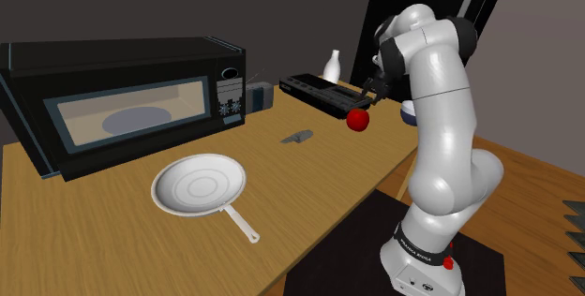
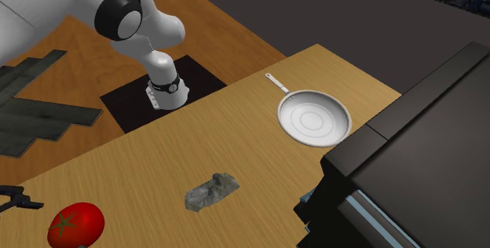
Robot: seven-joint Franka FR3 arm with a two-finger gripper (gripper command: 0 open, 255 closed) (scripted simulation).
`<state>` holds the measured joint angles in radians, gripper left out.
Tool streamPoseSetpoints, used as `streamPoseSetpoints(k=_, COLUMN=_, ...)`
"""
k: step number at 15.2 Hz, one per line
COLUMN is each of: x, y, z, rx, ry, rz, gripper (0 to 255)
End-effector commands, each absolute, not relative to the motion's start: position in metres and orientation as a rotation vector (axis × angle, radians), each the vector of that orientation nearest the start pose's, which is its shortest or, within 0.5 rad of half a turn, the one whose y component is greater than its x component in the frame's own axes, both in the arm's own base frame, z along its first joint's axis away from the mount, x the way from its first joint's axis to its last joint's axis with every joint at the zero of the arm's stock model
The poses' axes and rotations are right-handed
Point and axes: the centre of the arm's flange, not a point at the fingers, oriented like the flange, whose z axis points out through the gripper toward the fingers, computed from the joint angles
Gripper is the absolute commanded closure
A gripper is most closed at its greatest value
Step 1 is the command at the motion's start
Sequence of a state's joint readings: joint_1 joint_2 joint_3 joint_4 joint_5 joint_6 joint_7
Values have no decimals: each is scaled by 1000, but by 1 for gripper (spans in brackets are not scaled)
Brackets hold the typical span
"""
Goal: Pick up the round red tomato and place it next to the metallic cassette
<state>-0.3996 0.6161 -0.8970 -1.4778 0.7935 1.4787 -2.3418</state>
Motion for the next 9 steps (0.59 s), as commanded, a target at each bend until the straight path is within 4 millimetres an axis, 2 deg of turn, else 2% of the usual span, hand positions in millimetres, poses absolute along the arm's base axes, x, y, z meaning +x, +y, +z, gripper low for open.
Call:
streamPoseSetpoints(k=1, x=344, y=-563, z=417, rx=-2485, ry=-1303, rz=-564, gripper=0)
streamPoseSetpoints(k=2, x=342, y=-567, z=426, rx=-2485, ry=-1303, rz=-564, gripper=0)
streamPoseSetpoints(k=9, x=342, y=-567, z=426, rx=-2485, ry=-1303, rz=-564, gripper=0)
